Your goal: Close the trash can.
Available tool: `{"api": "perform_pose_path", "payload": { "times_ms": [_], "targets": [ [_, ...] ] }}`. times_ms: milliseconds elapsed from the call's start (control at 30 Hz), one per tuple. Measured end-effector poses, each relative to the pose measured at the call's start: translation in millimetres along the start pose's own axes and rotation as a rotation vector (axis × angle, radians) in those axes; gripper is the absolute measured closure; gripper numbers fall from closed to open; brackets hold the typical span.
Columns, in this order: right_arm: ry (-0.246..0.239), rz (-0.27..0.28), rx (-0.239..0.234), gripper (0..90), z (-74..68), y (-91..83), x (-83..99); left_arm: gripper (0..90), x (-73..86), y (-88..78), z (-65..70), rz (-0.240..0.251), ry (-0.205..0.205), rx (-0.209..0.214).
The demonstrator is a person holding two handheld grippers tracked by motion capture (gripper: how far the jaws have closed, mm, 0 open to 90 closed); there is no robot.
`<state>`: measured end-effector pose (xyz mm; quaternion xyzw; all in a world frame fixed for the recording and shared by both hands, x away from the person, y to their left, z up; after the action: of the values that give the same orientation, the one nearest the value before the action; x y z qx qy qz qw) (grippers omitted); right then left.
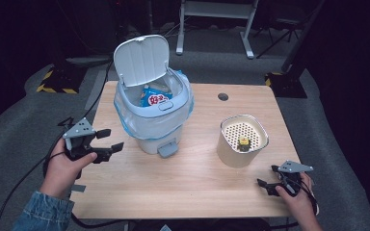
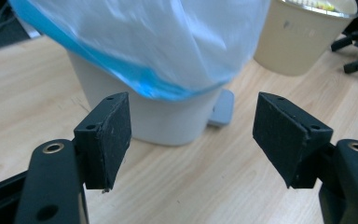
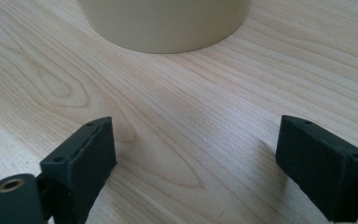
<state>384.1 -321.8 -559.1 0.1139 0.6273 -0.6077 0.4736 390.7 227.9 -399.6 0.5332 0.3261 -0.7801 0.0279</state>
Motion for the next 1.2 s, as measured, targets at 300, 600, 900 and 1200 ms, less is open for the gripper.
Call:
{"api": "perform_pose_path", "payload": {
  "times_ms": [300,600,900,1200],
  "targets": [
    [0.001,0.002,-0.001,13.0,-0.4,-0.5,0.1,28.7,-41.5,-15.2,-0.4,0.087,0.039,0.034],
    [0.001,0.002,-0.001,13.2,-0.4,-0.6,0.1,29.7,-76.1,-22.6,-6.4,0.206,0.059,0.0],
    [0.001,0.002,-0.002,13.2,-0.4,-0.6,0.1,30.2,-110.6,-23.3,-23.0,0.243,0.056,-0.048],
    [0.001,0.002,-0.002,13.2,-0.4,-0.6,0.1,23.3,-140.2,-18.3,-48.4,0.241,0.07,-0.121]
  ]
}}
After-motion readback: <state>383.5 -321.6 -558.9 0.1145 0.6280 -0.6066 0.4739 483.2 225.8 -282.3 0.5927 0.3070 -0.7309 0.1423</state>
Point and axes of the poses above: each handheld gripper's, and its own axes: y roughly forward along the jaws, x roughly out of its underside, z roughly to its right, the point moved 8 cm from there along y, roughly forward along the jaws, and after that the axes turned 15 degrees about x, right-handed, at the moved point
